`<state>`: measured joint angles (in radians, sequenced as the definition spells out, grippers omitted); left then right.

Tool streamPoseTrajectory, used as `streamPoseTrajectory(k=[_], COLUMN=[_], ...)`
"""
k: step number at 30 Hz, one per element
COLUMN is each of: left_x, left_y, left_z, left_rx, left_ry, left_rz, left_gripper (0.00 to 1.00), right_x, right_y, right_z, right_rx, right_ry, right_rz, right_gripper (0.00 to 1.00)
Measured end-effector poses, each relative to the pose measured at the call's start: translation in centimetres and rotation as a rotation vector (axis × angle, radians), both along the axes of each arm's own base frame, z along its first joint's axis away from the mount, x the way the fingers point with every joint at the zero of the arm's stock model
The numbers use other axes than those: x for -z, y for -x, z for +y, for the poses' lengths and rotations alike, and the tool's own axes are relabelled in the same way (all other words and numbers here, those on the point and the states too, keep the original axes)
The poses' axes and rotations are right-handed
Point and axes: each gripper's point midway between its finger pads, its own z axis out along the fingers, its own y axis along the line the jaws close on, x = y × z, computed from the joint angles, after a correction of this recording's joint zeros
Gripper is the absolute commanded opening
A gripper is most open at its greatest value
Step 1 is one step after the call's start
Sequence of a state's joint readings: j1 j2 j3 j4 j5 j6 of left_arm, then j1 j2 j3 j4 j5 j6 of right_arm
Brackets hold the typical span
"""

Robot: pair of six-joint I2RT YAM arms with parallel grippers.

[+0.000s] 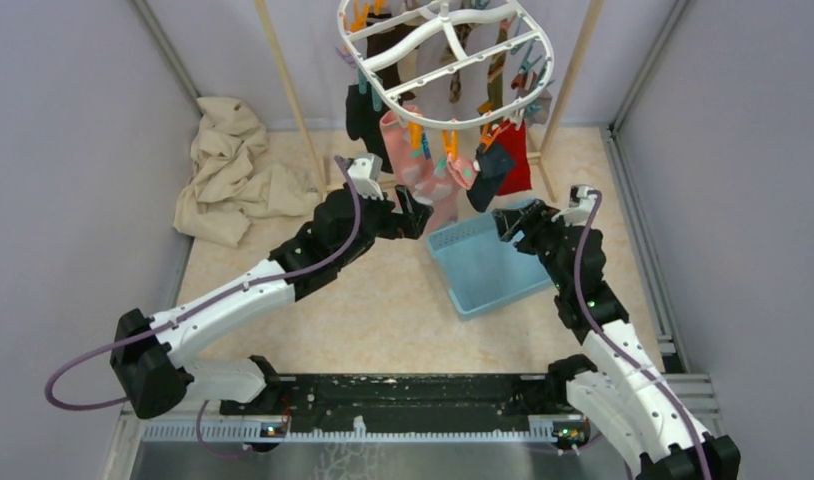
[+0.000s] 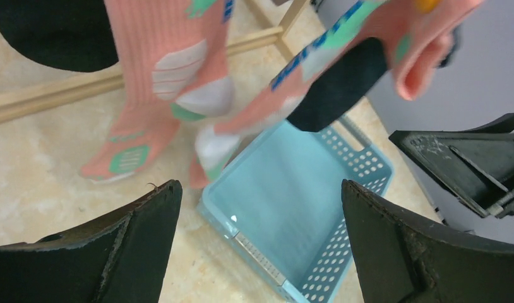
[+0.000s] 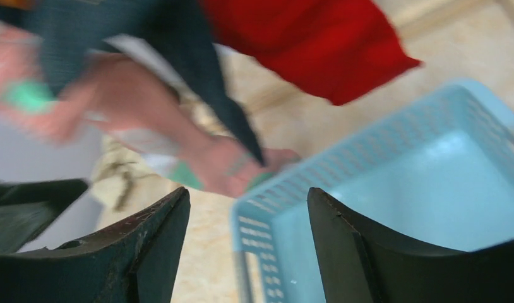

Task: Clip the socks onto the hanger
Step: Adjust the bin at the center of the board.

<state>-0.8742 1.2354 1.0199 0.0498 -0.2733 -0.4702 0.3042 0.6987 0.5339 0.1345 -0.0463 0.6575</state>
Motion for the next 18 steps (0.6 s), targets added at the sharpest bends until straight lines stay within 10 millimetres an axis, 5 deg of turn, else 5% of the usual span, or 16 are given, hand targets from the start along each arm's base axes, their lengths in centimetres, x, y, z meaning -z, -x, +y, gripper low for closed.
streamPoseTrajectory(k=[5,9,12,18], left_x=[3.7,7.0,8.9,10.0], left_y=[-0.8,-1.5,-2.1,-3.4], left_z=[-1.0,-1.6,-2.2,-5.2], left_rx=[0.005,0.018,0.045,0.187], left_ry=[-0.079,-0.173,-0.253,-0.381], left_rz=[0.052,0.077,0.073,-0.035], left_gripper=[0.98,0.97,0.97,0.98], right_x=[7.8,14.3,15.8,14.7], right_y=[-0.5,1.5,3.4,4.8], right_z=[-3.9,-6.0,-7.4,-8.9], right_rx=[0.19,0.294,0.365,0.45], right_ry=[0.099,0.143,0.148,0.115], right_rz=[0.325,0.589,0.651,0.615], right_gripper=[0.6,0.59,0.59,0.59])
